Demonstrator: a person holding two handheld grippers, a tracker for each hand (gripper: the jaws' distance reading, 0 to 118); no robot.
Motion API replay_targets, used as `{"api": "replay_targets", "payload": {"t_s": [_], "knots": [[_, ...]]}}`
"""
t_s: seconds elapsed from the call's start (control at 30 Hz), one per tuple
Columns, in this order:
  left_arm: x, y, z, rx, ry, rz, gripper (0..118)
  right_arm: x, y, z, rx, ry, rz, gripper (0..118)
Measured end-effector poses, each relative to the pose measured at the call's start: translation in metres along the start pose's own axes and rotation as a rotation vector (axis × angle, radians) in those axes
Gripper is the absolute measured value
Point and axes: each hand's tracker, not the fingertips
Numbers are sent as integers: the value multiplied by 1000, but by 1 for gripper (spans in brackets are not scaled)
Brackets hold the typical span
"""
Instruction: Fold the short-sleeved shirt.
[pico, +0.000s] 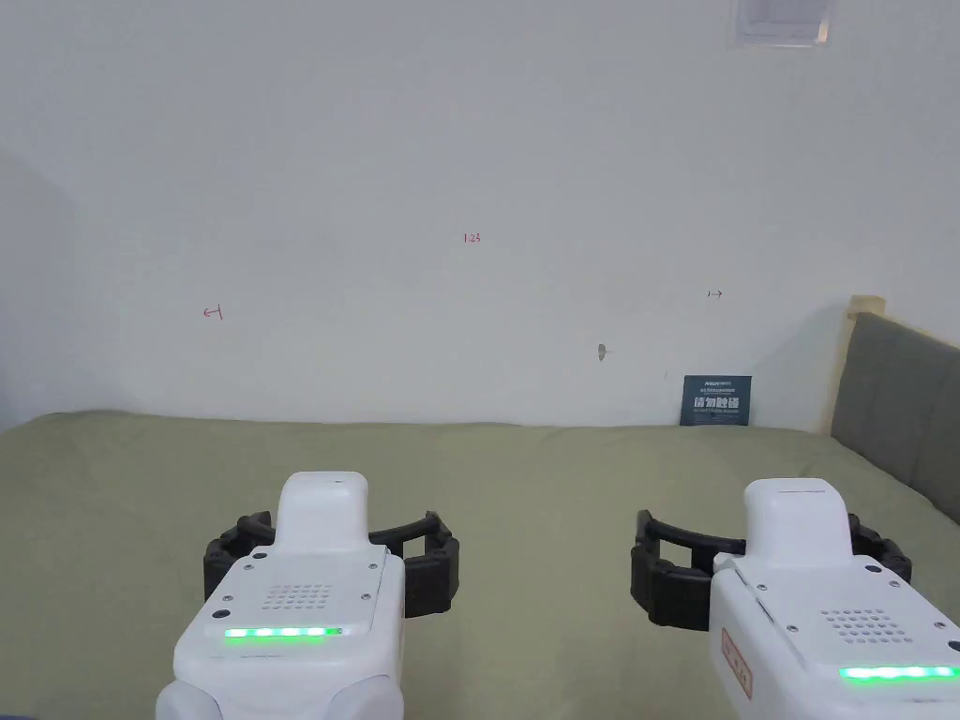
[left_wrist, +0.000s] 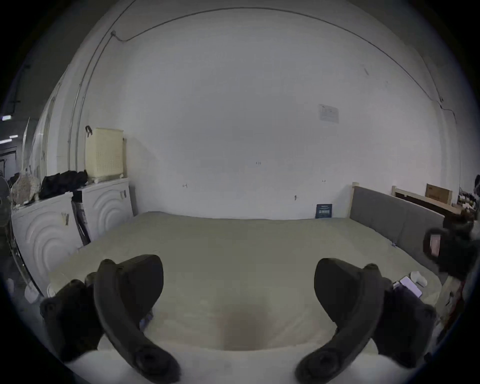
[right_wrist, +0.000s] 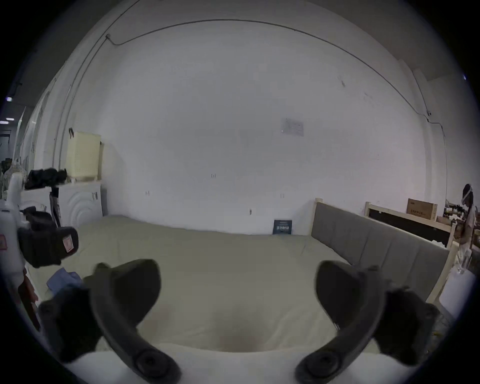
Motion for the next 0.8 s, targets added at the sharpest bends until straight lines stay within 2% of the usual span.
{"api": "replay_targets", "payload": {"t_s": [0.03,0.13,0.33,0.6,0.8], "knots": [[2,0,0,10,0,-18,118,-2,4,0,-41,-23,-3,118],[8,2,1,9,19,-59,118,-1,0,0,-30,-17,-1,118],[6,5,7,21,-14,-10,118,0,-2,-1,-43,-30,22,118],[-9,1,16,16,-58,130,118,4,-5,6,-46,-31,-12,118],[-7,6,20,26,-46,107,118,5,-6,4,-62,-32,1,118]]}}
